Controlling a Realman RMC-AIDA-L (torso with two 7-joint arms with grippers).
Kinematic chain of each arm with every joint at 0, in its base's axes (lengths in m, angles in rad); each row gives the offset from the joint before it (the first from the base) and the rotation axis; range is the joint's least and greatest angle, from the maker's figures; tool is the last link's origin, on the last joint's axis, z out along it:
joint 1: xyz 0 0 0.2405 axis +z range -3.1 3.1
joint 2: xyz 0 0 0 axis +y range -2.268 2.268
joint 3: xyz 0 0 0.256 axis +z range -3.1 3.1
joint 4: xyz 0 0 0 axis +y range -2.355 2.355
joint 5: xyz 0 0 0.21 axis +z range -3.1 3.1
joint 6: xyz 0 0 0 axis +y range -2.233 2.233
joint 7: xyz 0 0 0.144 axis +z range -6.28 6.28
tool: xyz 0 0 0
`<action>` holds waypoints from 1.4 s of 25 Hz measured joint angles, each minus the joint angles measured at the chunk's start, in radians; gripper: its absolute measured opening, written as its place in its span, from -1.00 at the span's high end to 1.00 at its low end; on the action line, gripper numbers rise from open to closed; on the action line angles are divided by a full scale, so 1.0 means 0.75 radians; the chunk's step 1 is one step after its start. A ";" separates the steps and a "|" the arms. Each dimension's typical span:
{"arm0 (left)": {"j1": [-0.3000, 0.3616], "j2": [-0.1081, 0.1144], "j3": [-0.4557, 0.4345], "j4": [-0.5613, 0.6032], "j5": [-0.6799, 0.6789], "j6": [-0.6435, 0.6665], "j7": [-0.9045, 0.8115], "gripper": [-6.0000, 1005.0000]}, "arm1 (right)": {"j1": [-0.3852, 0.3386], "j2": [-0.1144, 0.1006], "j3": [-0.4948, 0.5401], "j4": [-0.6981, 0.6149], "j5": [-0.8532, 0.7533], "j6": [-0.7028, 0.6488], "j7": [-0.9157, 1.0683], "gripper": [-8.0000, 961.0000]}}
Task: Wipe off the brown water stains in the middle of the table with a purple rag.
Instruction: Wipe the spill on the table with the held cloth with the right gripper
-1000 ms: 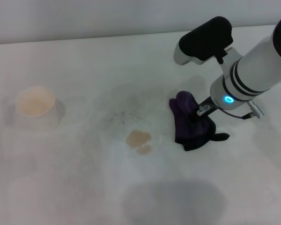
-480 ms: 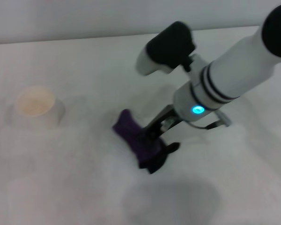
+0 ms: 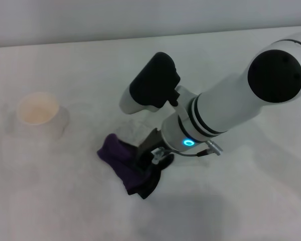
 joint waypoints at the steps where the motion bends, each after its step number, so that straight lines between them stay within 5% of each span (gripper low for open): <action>1: 0.000 0.000 0.000 0.001 0.000 0.000 0.000 -0.78 | 0.001 0.000 0.001 0.021 0.002 -0.007 0.000 0.79; 20: -0.001 0.004 0.000 -0.006 -0.002 0.002 0.000 -0.78 | -0.032 -0.009 0.374 0.144 -0.318 -0.051 0.009 0.79; 29: 0.005 0.004 0.000 -0.006 -0.051 0.004 0.000 -0.78 | 0.035 0.000 0.058 0.086 -0.047 -0.071 0.000 0.75; 35: -0.004 0.006 0.000 -0.007 -0.052 0.005 0.000 -0.78 | -0.003 -0.006 0.011 -0.003 -0.028 -0.055 0.000 0.72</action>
